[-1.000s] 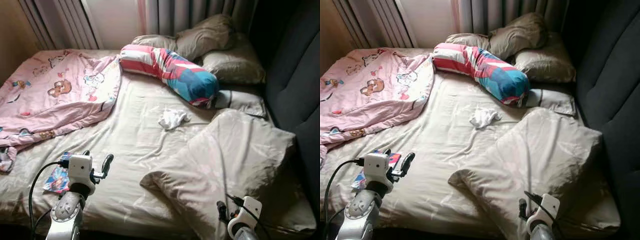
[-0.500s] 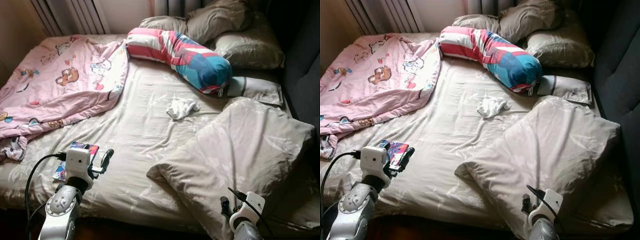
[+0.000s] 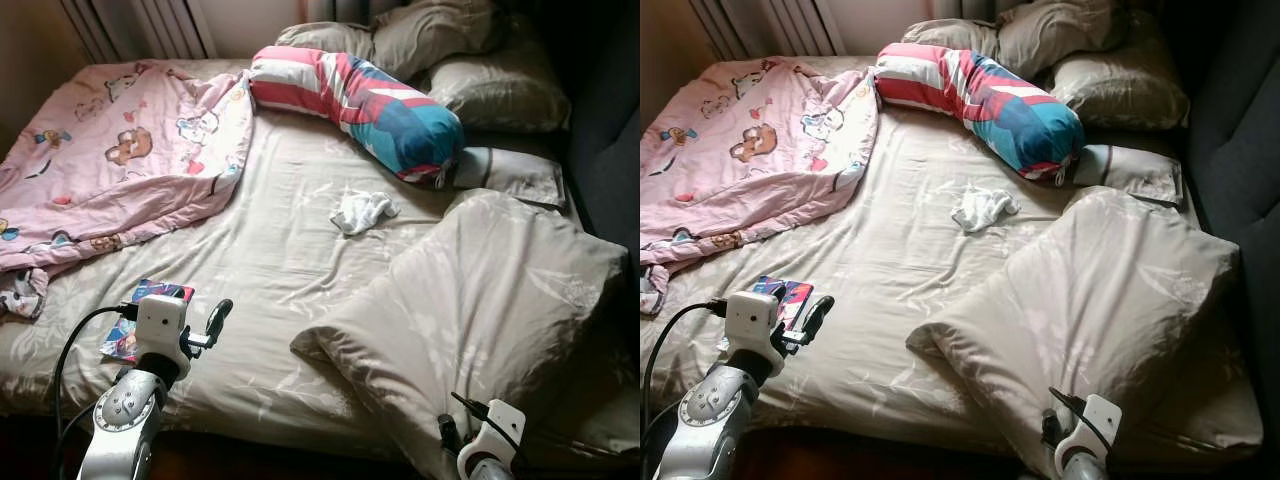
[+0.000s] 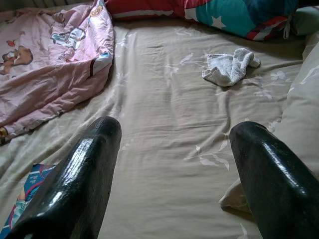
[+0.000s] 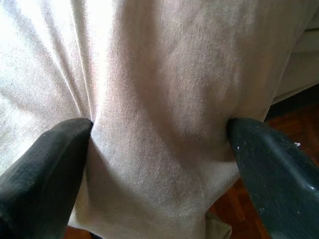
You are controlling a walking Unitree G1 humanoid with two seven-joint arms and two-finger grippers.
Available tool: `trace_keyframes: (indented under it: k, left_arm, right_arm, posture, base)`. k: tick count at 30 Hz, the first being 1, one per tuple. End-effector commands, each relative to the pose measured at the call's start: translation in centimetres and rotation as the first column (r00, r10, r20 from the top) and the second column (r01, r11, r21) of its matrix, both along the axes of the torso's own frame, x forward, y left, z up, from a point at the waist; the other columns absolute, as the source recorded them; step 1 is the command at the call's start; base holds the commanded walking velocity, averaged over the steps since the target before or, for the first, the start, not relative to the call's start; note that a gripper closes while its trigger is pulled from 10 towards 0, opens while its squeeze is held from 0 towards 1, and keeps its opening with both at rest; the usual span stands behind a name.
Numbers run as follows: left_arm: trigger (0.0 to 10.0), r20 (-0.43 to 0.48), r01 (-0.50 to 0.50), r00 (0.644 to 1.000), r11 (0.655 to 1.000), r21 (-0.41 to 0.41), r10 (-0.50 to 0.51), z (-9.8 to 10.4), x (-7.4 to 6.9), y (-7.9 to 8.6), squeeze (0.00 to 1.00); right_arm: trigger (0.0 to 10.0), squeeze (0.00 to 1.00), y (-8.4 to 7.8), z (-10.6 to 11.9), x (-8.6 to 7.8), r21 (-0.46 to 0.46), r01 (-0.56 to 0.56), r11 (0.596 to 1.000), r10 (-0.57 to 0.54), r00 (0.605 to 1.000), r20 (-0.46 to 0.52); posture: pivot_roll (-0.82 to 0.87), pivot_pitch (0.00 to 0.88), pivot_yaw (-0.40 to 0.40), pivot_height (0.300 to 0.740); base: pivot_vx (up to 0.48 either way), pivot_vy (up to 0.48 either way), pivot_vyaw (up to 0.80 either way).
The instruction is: Clean up the room
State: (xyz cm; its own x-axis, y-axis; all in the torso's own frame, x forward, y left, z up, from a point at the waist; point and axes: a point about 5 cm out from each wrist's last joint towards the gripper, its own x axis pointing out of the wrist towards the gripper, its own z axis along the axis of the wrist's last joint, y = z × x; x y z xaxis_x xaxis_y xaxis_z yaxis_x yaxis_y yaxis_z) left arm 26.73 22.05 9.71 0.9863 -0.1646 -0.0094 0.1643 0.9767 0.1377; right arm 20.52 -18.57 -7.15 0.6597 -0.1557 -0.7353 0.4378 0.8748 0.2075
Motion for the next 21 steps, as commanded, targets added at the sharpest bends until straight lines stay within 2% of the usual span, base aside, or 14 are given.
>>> trace_keyframes:
  k: [1, 12, 13, 14, 21]
  left_arm:
    - [10.0, -0.013, -0.008, 1.0, 1.0, 0.021, 0.008, 0.2, -0.5, 0.8, 0.0]
    - [10.0, -0.004, 0.005, 1.0, 0.998, 0.061, -0.005, 1.4, -0.9, 1.1, 0.0]
    - [10.0, -0.003, 0.005, 1.0, 0.998, 0.061, -0.005, 1.5, -0.9, 1.1, 0.0]
    - [10.0, -0.001, 0.006, 1.0, 0.998, 0.063, -0.006, 1.6, -0.9, 1.0, 0.0]
    - [10.0, 0.006, 0.006, 1.0, 0.998, 0.065, -0.007, 2.4, -1.1, 0.7, 0.0]
  right_arm:
    - [10.0, 0.0, 1.1, -1.3, -2.1, 0.036, -0.017, 0.999, 0.02, 0.995, -0.096]
    - [10.0, 0.0, 0.6, -1.6, -2.8, -0.007, -0.038, 0.999, 0.037, 0.99, -0.135]
    - [4.4, 0.0, 0.5, -1.6, -2.8, -0.015, -0.038, 0.999, 0.036, 0.99, -0.138]
    - [0.0, 0.0, 0.4, -1.6, -2.8, -0.017, -0.034, 0.999, 0.031, 0.99, -0.136]
    - [0.0, 0.0, 0.6, -1.6, -2.7, -0.019, -0.04, 0.999, 0.037, 0.992, -0.121]
  posture:
    - [0.12, 0.251, 0.113, 0.74]
    - [0.14, 0.279, 0.143, 0.74]
    - [0.15, 0.281, 0.145, 0.74]
    - [0.15, 0.286, 0.147, 0.74]
    - [0.17, 0.3, 0.151, 0.74]
  base:
    - [0.0, 0.0, 0.0]
    - [0.0, 0.0, 0.0]
    - [0.0, 0.0, 0.0]
    - [0.0, 0.0, 0.0]
    - [0.0, 0.0, 0.0]
